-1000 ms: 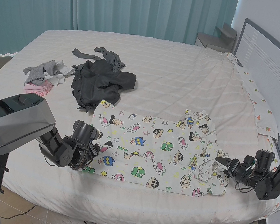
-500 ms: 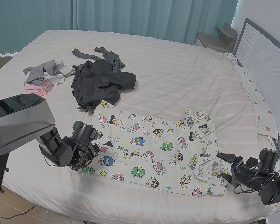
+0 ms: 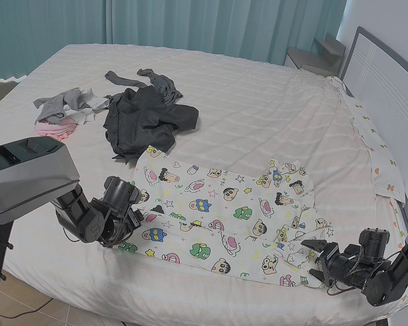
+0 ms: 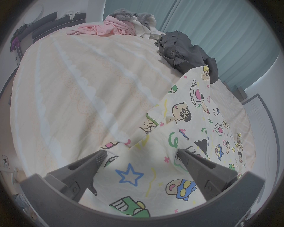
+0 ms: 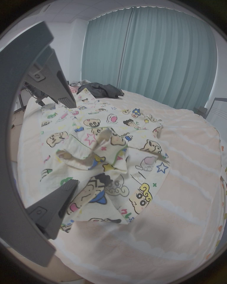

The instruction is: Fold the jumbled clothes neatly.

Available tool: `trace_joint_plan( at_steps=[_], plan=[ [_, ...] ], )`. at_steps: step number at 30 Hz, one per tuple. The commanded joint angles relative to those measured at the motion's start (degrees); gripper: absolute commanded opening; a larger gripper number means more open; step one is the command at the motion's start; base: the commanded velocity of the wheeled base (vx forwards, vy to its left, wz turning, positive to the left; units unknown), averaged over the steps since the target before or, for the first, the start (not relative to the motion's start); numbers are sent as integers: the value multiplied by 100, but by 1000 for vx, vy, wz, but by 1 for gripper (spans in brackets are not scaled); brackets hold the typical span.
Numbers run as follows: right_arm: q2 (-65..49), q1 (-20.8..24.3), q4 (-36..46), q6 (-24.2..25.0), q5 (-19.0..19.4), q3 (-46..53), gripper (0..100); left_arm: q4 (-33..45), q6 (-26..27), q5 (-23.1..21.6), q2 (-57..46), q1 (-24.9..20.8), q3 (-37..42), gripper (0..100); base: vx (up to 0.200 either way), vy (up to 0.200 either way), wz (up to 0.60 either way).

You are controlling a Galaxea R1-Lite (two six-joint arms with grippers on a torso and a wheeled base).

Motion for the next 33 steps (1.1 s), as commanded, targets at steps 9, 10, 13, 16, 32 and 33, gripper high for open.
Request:
trace_joint_plan(
  at_steps=[9,10,13,16,32,33],
  plan=[
    [435,-302,-125,-293,-237,-255,100,-1,7,6,118,41,-37,100,0,0,0],
    [444,-381,-125,-310,-245,-255,100,-1,7,6,118,59,-37,100,0,0,0],
    [426,-434,-133,-310,-254,-237,100,-10,-2,6,118,68,-37,100,0,0,0],
    [321,-434,-239,-301,-254,-184,100,-1,-20,-3,74,68,-1,100,0,0,0],
    [-374,551,-678,-284,-1221,422,100,16,-266,-179,-1385,111,438,100,0,0,0],
    [-295,568,-696,-284,-1239,422,100,7,-292,-241,-1508,111,552,100,0,0,0]
  ],
)
